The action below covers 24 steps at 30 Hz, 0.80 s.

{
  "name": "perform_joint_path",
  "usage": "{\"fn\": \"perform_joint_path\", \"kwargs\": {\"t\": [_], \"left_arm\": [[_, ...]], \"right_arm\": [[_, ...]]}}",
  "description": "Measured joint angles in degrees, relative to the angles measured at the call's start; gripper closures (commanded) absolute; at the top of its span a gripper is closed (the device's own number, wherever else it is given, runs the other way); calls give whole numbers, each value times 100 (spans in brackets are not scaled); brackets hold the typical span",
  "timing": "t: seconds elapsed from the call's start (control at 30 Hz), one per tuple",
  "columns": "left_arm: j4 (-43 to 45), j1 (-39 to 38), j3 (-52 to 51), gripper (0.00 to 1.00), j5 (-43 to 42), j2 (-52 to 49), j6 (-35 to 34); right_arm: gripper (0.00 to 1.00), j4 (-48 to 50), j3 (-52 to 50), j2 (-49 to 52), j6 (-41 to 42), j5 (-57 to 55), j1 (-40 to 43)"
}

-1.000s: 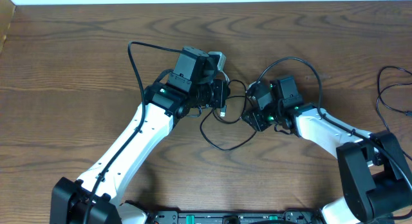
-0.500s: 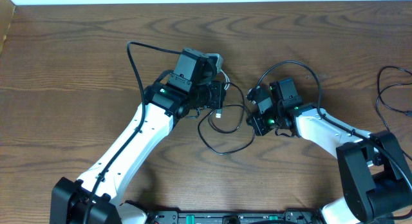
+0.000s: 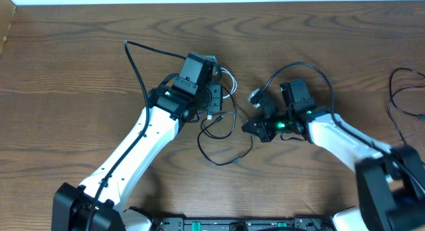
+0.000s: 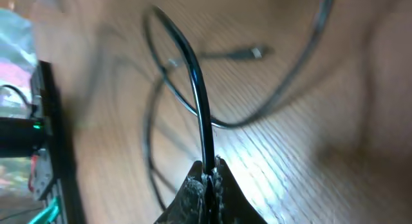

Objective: Untangle cables
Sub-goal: 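Grasp a black cable from the bundle with the right gripper, then pull the black cable rightward with the right gripper off the table edge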

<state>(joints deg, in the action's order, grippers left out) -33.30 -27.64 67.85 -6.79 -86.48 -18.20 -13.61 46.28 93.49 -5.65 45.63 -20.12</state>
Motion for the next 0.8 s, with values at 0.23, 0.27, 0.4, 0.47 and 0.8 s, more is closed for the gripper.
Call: {"fn": "perform_joint_path", "kwargs": {"t": [0.23,0.27,0.4,0.47,0.8], "left_arm": [[-302,0,0,92,72,-149,0],[-363,0,0,92,74,-168,0],[-599,0,0,93,76,-186,0],[-763,0,0,93,76,-186,0],[-1829,0,0,92,74,-186,0]], "right_arm": [[99,356,7,-1609,76,-20,153],[99,382,7,-1781,114,-87,203],[99,415,7,-2575,323,-605,442],[99,417,7,-2909,459,-883,588],[99,-269,4,-3383,1744,-2769,1486]]}}
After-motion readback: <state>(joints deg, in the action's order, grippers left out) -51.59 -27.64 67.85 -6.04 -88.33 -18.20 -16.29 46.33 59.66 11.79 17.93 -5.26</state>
